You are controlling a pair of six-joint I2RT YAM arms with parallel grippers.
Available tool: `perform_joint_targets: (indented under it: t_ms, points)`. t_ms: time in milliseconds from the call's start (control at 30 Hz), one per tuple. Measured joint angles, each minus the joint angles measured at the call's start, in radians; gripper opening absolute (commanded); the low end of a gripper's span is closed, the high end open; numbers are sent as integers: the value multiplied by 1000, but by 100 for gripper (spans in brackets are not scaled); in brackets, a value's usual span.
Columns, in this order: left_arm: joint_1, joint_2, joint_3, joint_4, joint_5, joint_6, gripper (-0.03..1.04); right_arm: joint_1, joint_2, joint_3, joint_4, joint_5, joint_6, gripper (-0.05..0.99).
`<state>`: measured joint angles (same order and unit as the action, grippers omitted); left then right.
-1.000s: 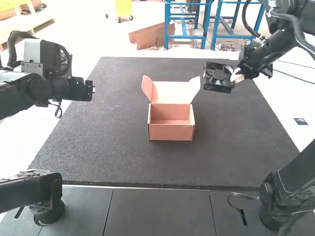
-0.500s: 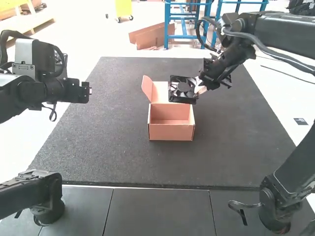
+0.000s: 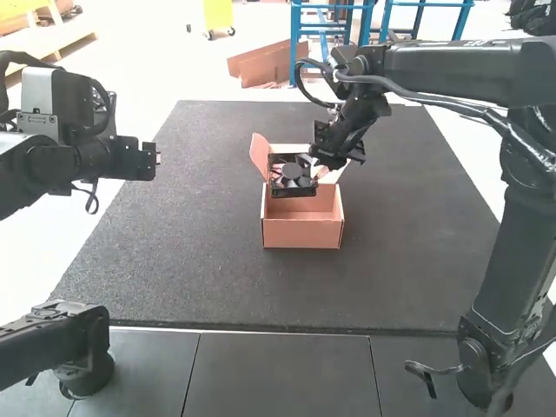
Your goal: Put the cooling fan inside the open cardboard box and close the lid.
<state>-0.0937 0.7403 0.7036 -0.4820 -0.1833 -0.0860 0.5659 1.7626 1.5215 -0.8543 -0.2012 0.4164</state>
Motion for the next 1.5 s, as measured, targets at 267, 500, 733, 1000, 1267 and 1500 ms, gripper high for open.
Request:
perform_joint_targets:
  t_ms: [267,500,733,1000,1267,1500]
  points:
    - [0,0,0,0,0,0,97,0,98,35,13,76,18,0]
    - [0,0,0,8,0,0,97,0,161,35,15,88,22,0]
    - [0,0,0,8,0,0,97,-1,196,34,-4,101,18,4]
    - [0,0,7,38,26,3,97,-14,214,53,-33,90,10,67]
    - [-66,85,36,58,64,11,97,-123,216,282,-213,-57,-59,88]
    - [-143,229,40,140,64,10,97,-265,151,336,-201,-73,-181,90]
